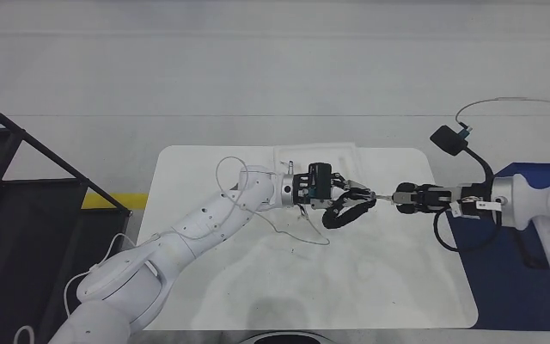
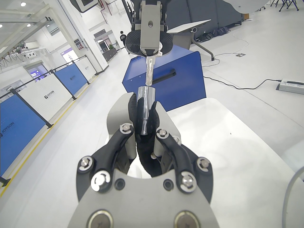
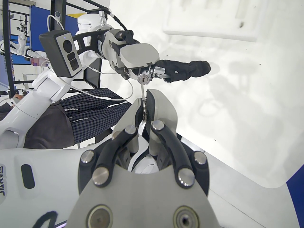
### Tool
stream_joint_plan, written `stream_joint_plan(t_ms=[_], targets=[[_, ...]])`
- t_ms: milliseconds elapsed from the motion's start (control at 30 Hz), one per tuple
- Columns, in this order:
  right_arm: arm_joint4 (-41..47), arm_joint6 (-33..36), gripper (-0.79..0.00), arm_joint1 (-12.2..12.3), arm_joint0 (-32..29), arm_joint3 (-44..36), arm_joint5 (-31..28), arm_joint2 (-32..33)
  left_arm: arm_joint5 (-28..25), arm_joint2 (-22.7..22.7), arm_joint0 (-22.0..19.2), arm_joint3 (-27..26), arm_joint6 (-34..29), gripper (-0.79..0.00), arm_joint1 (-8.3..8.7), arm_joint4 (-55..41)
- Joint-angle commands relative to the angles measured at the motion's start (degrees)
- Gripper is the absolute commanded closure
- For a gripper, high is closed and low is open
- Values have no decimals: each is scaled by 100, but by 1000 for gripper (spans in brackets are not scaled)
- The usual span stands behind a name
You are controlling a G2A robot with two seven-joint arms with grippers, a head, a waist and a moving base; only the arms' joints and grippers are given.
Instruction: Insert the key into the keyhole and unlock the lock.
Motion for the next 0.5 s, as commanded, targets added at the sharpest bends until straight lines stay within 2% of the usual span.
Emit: stream_joint_plan(t_ms=[0, 467], targets=[[-10, 19, 0, 8, 13, 6, 4, -19, -23, -7, 14, 16, -10, 0, -17, 12], [-278, 30, 0, 82, 29, -11, 50, -136, -148, -134, 128, 89, 36, 0, -95, 150]])
